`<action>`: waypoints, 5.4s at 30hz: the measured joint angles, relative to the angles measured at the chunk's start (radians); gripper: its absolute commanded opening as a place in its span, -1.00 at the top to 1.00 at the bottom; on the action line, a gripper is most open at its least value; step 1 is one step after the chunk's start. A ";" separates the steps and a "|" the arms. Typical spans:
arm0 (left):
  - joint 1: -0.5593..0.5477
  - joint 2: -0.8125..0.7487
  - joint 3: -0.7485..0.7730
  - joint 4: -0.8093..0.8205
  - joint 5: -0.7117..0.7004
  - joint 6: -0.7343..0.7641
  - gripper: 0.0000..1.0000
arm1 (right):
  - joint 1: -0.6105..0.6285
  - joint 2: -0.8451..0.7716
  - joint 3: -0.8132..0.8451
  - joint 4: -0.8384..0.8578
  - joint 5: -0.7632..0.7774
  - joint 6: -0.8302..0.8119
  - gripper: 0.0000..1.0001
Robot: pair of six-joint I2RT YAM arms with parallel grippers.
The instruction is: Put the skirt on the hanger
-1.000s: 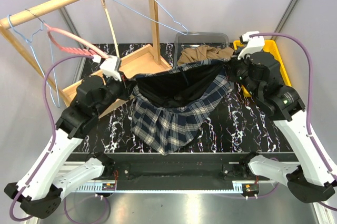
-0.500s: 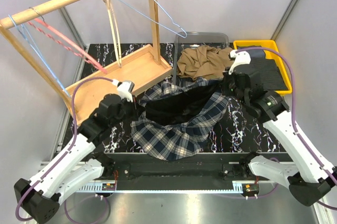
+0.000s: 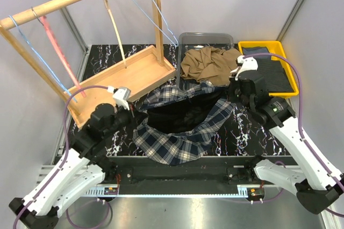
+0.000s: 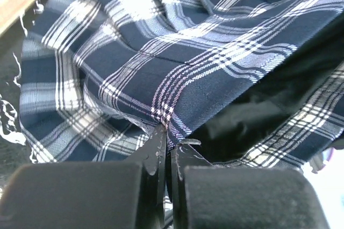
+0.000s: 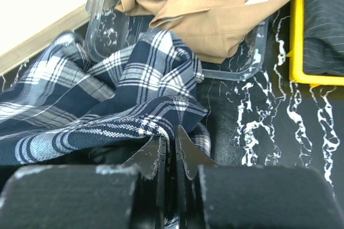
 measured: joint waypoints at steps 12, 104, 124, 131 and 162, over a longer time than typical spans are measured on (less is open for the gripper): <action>-0.007 0.256 0.749 -0.239 -0.152 0.139 1.00 | 0.009 0.099 0.457 -0.045 0.013 -0.018 0.86; -0.016 0.258 0.244 -0.254 -0.214 -0.010 1.00 | 0.266 1.075 1.233 0.320 -0.298 -0.431 1.00; -0.016 0.375 0.308 -0.245 -0.227 -0.008 1.00 | 0.300 0.137 0.391 0.221 -0.327 -0.438 1.00; -0.017 0.516 0.441 -0.246 -0.263 0.011 1.00 | 0.301 -0.124 0.294 0.004 -0.208 -0.341 1.00; 0.080 0.911 0.849 -0.346 -0.380 0.098 1.00 | 0.301 -0.295 0.263 -0.443 -0.320 -0.191 1.00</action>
